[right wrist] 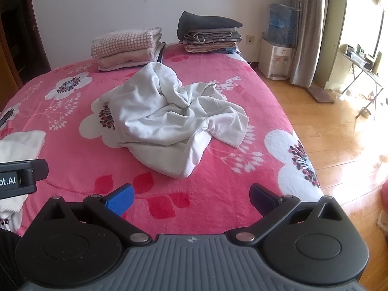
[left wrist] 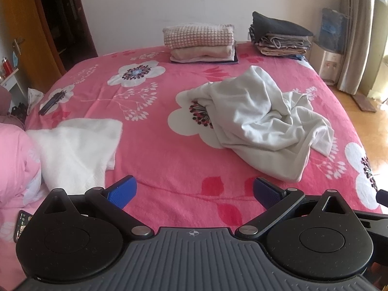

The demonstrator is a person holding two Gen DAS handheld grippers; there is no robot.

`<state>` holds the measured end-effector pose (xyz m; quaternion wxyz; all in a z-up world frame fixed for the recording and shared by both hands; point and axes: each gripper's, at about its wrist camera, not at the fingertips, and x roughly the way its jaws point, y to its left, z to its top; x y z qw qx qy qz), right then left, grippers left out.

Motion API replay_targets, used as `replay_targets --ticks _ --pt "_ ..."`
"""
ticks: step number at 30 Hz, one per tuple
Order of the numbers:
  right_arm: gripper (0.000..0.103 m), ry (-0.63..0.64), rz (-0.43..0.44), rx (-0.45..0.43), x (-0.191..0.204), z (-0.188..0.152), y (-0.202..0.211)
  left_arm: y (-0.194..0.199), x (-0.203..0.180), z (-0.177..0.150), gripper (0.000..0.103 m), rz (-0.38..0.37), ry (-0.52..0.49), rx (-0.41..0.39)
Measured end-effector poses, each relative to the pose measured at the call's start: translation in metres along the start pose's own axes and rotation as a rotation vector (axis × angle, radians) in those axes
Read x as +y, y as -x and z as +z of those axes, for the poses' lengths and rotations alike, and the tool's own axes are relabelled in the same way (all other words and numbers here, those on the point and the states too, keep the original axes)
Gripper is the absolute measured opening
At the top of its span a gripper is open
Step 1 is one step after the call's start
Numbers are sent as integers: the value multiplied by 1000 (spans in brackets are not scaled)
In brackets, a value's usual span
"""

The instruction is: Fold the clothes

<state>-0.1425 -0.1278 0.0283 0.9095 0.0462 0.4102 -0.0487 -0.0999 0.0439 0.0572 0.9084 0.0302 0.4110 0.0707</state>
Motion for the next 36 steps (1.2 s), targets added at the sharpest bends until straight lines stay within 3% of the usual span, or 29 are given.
replay_targets --ticks 27,36 --pt "103 -14 5 25 -5 -4 -8 -12 -8 -5 103 6 -4 36" --pt "103 -36 19 28 -12 -4 -14 -12 -10 -6 103 -13 22 8"
